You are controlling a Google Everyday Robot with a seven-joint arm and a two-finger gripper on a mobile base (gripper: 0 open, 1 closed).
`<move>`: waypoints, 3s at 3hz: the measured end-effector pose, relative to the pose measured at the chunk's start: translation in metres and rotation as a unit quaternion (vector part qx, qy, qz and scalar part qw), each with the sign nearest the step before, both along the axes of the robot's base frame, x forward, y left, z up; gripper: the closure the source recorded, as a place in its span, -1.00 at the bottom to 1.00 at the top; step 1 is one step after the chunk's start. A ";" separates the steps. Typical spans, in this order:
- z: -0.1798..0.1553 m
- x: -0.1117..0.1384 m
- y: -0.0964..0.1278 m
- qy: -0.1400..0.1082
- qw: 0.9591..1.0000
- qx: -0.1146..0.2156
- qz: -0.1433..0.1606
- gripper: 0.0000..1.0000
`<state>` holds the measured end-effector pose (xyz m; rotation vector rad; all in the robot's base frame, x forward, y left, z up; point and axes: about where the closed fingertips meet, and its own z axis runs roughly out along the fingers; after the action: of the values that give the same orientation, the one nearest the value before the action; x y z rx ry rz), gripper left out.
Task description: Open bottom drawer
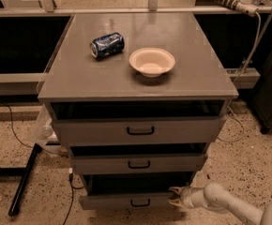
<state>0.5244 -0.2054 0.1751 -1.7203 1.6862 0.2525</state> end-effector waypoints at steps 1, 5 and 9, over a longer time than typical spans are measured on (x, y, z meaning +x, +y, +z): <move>-0.004 -0.020 -0.004 0.002 1.000 0.002 0.006 1.00; -0.002 -0.025 -0.005 0.010 1.000 0.011 0.008 -0.25; -0.001 -0.060 -0.004 0.030 0.999 0.023 0.032 1.00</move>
Offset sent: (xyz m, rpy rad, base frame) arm -0.0199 -0.0041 -0.0048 0.0037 0.0043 0.0127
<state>0.4640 -0.2098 0.1744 -1.7499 1.6563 0.3738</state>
